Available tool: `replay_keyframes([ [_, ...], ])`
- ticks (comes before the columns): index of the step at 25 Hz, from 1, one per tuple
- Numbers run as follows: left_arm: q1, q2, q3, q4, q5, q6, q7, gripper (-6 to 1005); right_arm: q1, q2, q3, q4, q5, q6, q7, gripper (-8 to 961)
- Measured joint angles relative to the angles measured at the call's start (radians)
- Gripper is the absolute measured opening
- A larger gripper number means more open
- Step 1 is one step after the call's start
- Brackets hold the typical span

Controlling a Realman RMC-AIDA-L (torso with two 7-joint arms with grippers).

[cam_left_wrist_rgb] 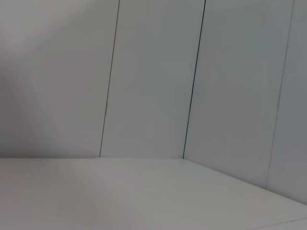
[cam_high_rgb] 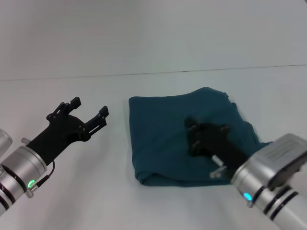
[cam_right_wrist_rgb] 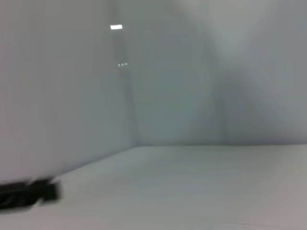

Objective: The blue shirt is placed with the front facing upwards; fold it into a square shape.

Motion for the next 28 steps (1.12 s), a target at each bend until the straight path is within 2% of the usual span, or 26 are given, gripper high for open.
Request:
replay_keyframes([
  [5, -0.001, 0.0, 0.007, 0.002, 0.0, 0.009, 0.001, 887, 0.03, 0.006, 0.0, 0.018, -0.028, 0.117, -0.006, 104],
  [7, -0.003, 0.0, 0.022, 0.002, 0.0, 0.026, 0.002, 887, -0.009, 0.003, 0.018, 0.025, 0.013, 0.07, -0.007, 105],
  [10, -0.008, -0.002, 0.056, 0.002, 0.0, 0.05, 0.005, 887, -0.082, -0.004, 0.053, 0.015, 0.093, -0.088, -0.007, 106],
  [13, -0.027, -0.004, 0.131, 0.0, -0.001, 0.07, 0.011, 888, -0.125, -0.008, 0.096, -0.024, 0.16, -0.167, -0.003, 108],
  [15, -0.049, -0.005, 0.218, -0.001, -0.005, 0.077, 0.021, 888, -0.145, -0.008, 0.11, -0.051, 0.201, -0.178, 0.018, 109],
  [22, -0.127, -0.005, 0.438, -0.013, -0.031, 0.05, 0.068, 885, -0.223, -0.007, 0.115, -0.098, 0.292, -0.222, 0.097, 112],
  [23, -0.127, -0.005, 0.438, -0.013, -0.031, 0.05, 0.068, 863, -0.231, -0.007, 0.115, -0.101, 0.295, -0.225, 0.103, 113],
  [24, -0.16, -0.005, 0.498, -0.015, -0.037, -0.011, 0.059, 840, -0.239, -0.006, 0.115, -0.101, 0.297, -0.23, 0.107, 113],
  [27, -0.186, -0.004, 0.534, -0.016, -0.053, -0.109, 0.014, 773, -0.251, -0.005, 0.113, -0.097, 0.3, -0.239, 0.108, 115],
  [28, -0.194, -0.005, 0.555, -0.017, -0.063, -0.152, -0.008, 705, -0.253, -0.005, 0.111, -0.095, 0.301, -0.243, 0.108, 115],
])
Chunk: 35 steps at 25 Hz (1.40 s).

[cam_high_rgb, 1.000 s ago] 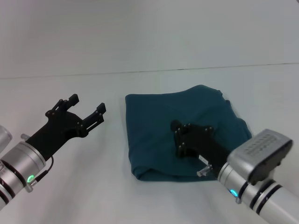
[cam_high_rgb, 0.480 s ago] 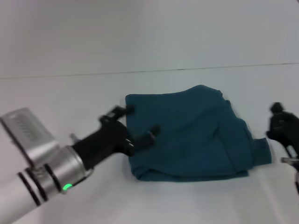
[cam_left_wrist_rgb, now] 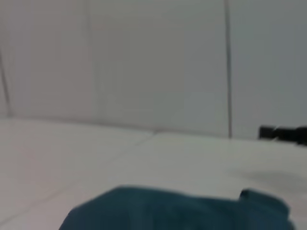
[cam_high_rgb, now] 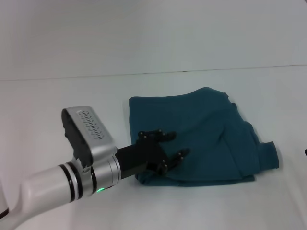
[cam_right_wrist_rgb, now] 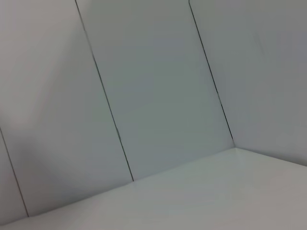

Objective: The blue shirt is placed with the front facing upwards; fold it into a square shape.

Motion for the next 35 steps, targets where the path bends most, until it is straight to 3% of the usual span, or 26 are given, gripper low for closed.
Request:
replay_keyframes([
  [2, -0.01, 0.0, 0.034, -0.002, -0.012, -0.085, -0.024, 570, -0.001, 0.002, -0.006, 0.004, 0.0, -0.006, 0.0, 116],
  [9, 0.007, 0.0, 0.032, -0.007, -0.013, -0.172, -0.07, 402, 0.003, 0.002, -0.007, 0.015, 0.001, -0.002, 0.0, 119],
  [13, 0.044, 0.0, -0.031, 0.0, -0.015, -0.175, -0.07, 306, 0.007, 0.002, -0.007, 0.013, 0.001, 0.008, 0.0, 121],
  [18, 0.07, 0.0, -0.088, 0.004, -0.018, -0.182, -0.079, 79, 0.011, 0.001, -0.003, 0.009, 0.001, 0.02, 0.0, 124],
  [23, 0.085, 0.0, -0.105, 0.05, -0.068, -0.053, -0.083, 9, 0.016, 0.0, 0.0, 0.01, 0.001, 0.022, 0.0, 126],
  [26, 0.027, 0.0, -0.05, 0.045, -0.074, -0.049, -0.082, -1, 0.022, 0.0, 0.0, 0.012, 0.001, 0.029, 0.0, 128],
  [29, -0.034, 0.0, 0.069, 0.039, -0.07, -0.114, -0.081, 1, 0.028, 0.0, -0.002, 0.014, 0.001, 0.031, 0.0, 129],
  [32, -0.064, 0.0, 0.167, 0.038, -0.071, -0.188, -0.082, 0, 0.036, 0.0, -0.006, 0.015, -0.003, 0.032, 0.0, 131],
  [35, -0.073, 0.0, 0.207, 0.038, -0.073, -0.229, -0.086, 0, 0.042, 0.0, -0.007, 0.015, -0.005, 0.032, 0.0, 132],
])
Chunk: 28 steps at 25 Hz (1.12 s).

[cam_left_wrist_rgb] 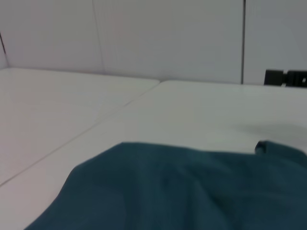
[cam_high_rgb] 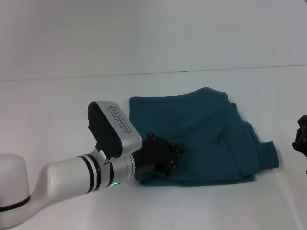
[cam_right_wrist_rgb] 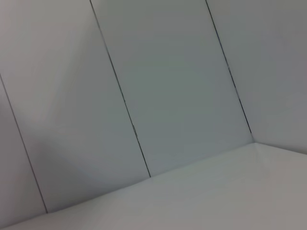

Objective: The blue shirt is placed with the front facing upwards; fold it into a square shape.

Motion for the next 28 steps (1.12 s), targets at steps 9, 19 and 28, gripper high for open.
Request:
replay_keyframes([
  [9, 0.016, 0.0, -0.01, -0.03, -0.001, -0.088, -0.004, 1, 0.019, -0.002, -0.001, -0.008, 0.001, 0.023, 0.001, 136],
  [19, 0.066, 0.004, -0.178, -0.014, 0.001, -0.102, 0.004, 0, 0.034, -0.003, 0.004, -0.028, 0.003, 0.034, 0.038, 141],
  [28, 0.182, 0.01, -0.434, 0.091, 0.005, 0.232, 0.023, 21, 0.041, -0.014, 0.016, -0.168, 0.0, -0.127, 0.209, 146],
])
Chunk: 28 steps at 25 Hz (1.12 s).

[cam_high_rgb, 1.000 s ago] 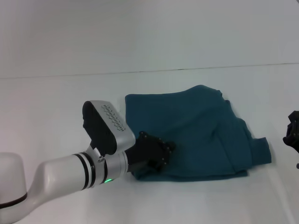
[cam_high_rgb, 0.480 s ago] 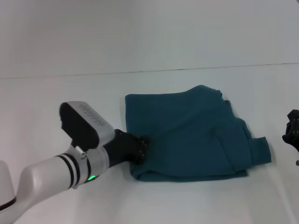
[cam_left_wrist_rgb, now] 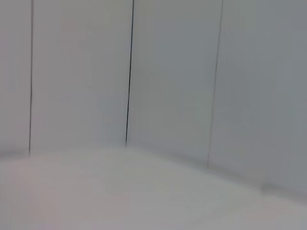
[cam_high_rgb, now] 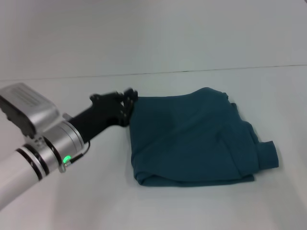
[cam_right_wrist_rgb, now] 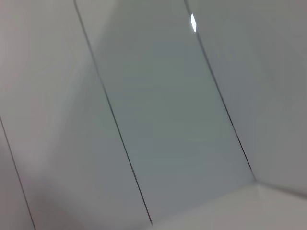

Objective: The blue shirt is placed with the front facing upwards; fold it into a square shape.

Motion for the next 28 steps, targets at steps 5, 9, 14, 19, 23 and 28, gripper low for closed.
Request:
replay_keyframes([
  [5, 0.002, 0.004, -0.057, 0.029, 0.034, 0.03, -0.022, 127, 0.06, -0.003, -0.108, -0.311, -0.097, -0.133, 0.343, 148],
  [9, -0.009, 0.015, -0.062, 0.085, 0.176, 0.004, -0.159, 204, 0.102, -0.001, -0.313, -0.627, -0.196, -0.188, 0.666, 150],
  [14, -0.024, 0.018, -0.071, 0.188, 0.436, -0.029, -0.379, 300, 0.102, 0.005, -0.585, -0.92, -0.276, -0.249, 0.908, 343],
  [19, -0.032, 0.02, -0.074, 0.269, 0.632, -0.018, -0.582, 476, 0.093, 0.009, -0.792, -1.148, -0.378, -0.284, 1.063, 551],
  [23, -0.033, 0.013, -0.069, 0.311, 0.772, 0.002, -0.707, 653, 0.096, 0.004, -0.897, -1.238, -0.458, -0.292, 1.136, 683],
  [28, -0.031, 0.004, -0.066, 0.333, 0.839, 0.026, -0.753, 895, 0.103, 0.009, -0.976, -1.243, -0.503, -0.253, 1.152, 832],
])
